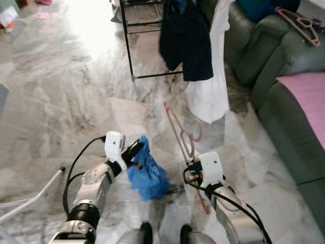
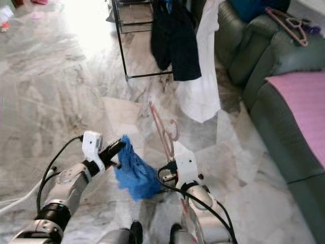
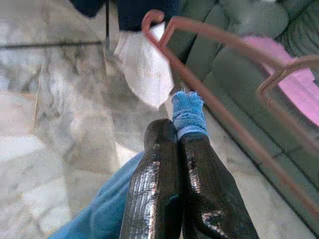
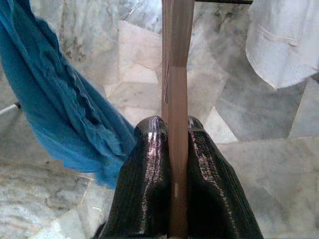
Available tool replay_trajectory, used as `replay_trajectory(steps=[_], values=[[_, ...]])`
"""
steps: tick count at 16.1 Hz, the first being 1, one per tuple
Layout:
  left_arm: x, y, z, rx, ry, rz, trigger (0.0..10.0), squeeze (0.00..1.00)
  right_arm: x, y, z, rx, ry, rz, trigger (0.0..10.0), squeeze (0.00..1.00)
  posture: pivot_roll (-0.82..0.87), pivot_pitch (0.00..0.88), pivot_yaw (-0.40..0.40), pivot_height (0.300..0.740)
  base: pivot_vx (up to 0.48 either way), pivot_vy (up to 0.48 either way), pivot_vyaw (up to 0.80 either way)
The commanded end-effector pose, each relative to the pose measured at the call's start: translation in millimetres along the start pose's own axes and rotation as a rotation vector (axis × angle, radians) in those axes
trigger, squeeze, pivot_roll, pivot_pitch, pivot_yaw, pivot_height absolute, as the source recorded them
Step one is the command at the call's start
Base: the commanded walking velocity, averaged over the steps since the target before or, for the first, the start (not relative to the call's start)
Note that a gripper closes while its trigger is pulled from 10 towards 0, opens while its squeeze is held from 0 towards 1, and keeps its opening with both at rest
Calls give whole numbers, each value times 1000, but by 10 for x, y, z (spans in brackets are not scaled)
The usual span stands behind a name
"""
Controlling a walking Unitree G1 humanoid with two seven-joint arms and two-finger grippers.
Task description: Hang hanger
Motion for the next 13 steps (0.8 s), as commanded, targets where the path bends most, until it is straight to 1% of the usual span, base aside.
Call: replay_trajectory(steps=[1, 2, 5, 9, 13], values=[[11, -33, -29, 2, 28, 11, 10000, 0, 30, -32, -59, -17, 6, -9, 10000, 0, -158, 210, 14, 740, 0, 0, 0], [16, -28, -9, 12, 43, 14, 10000, 0, 29, -27, -55, -16, 5, -8, 10000, 0, -158, 211, 15, 740, 0, 0, 0], [59, -17, 22, 46, 39, -1, 10000, 0, 34, -15, -53, -13, 3, -8, 10000, 0, -154, 208, 22, 740, 0, 0, 0], [53, -1, -5, 15, 61, 10, 10000, 0, 11, 16, -30, -4, 6, -10, 10000, 0, -156, 196, 29, 740, 0, 0, 0], [62, 14, -8, 11, 52, 8, 10000, 0, 16, 30, -20, 0, 6, -14, 10000, 0, -158, 194, 33, 740, 0, 0, 0]])
Point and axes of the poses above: a point about 5 cm out from each wrist's last joint towards the gripper, its own y axis pointing out of the wrist towards the gripper, its own z axis along the axis of the wrist's last joint, x = y × z, the point moved 2 cm from there along y, pointing out of the wrist towards the gripper, and after that the axes turned 6 degrees about y, right-handed, at the moved point
